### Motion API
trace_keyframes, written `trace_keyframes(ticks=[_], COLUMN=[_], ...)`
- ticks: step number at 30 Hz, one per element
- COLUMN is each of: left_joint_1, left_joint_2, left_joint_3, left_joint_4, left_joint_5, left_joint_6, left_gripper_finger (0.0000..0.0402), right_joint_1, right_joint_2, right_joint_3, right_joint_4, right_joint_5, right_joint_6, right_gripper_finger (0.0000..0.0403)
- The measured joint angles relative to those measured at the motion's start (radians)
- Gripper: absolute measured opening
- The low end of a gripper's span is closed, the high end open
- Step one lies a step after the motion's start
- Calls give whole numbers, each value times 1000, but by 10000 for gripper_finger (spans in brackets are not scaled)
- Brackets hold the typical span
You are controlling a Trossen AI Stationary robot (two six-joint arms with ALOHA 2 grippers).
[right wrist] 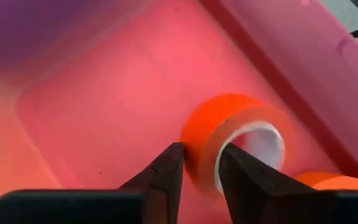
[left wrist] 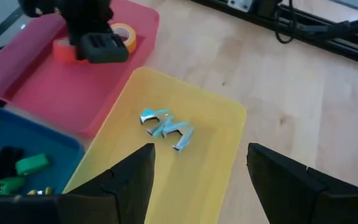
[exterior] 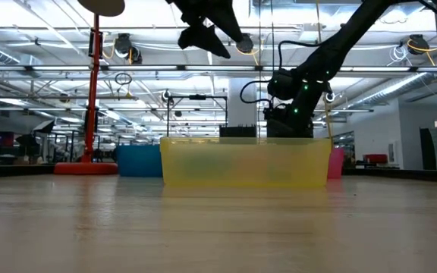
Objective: Pick and place Stapler, Stapler remover, tape
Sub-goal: Put the red tape into the red bin, then put the blue tape into the red bin
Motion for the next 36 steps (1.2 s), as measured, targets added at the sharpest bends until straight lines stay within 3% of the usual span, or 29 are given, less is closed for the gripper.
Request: trace_keyframes(ticks=[13, 16, 24, 36], left_joint_1=[-78, -113, -290, -636], left_joint_2=[0, 0, 0, -56], left_joint_3=[0, 0, 0, -5], left_joint_4=[-108, -195, -549, -899], left_joint_5=[-53, -58, -146, -147], left_joint_6=[-85, -146, -515, -1101], left_gripper_finger=[255, 255, 255, 255], right_joint_1=[4, 11, 39, 160], right_joint_2=[-37, -96, -359, -827], right_joint_3=[-2, -2, -34, -275], right_joint_4=[-20, -75, -107, 182], right_joint_5=[-8, -73, -432, -454], right_joint_6=[37, 66, 157, 340], right_gripper_finger=[144, 150, 138, 136])
